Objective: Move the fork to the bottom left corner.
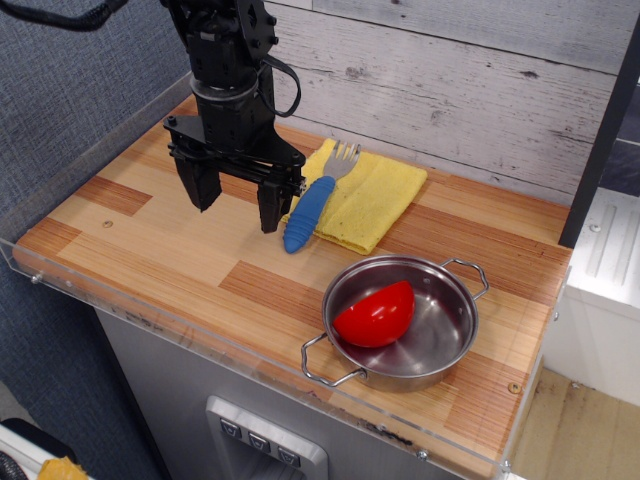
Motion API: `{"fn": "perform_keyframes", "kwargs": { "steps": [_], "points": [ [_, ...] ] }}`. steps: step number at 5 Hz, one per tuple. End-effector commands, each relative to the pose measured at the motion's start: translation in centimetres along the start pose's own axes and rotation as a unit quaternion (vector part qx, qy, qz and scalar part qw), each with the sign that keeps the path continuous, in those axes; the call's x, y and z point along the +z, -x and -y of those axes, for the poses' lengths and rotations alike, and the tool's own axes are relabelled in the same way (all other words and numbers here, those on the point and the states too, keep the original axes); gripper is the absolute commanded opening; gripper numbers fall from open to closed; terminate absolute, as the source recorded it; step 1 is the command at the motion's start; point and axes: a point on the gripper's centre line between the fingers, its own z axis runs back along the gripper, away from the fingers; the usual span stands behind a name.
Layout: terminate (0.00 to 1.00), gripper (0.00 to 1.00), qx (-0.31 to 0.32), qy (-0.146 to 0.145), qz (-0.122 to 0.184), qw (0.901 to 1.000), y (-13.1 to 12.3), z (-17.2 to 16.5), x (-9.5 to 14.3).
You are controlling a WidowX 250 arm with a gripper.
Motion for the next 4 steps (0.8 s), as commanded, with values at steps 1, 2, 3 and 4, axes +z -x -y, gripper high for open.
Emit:
{"fn": "perform_keyframes", "kwargs": {
  "steps": [1,2,3,4],
  "points": [
    [0.00,1.00,0.000,0.000,0.000,1.0000,0.0,0.0,0.0],
    [0.00,1.00,0.008,0.001,0.050,0.9987,0.8,0.3,-0.7],
    [0.00,1.00,0.018,-0.001,0.045,0.9988,1.4,0.6,-2.2],
    [0.00,1.00,0.020,0.003,0.040,0.9990,1.5,0.7,-3.3]
  ]
}}
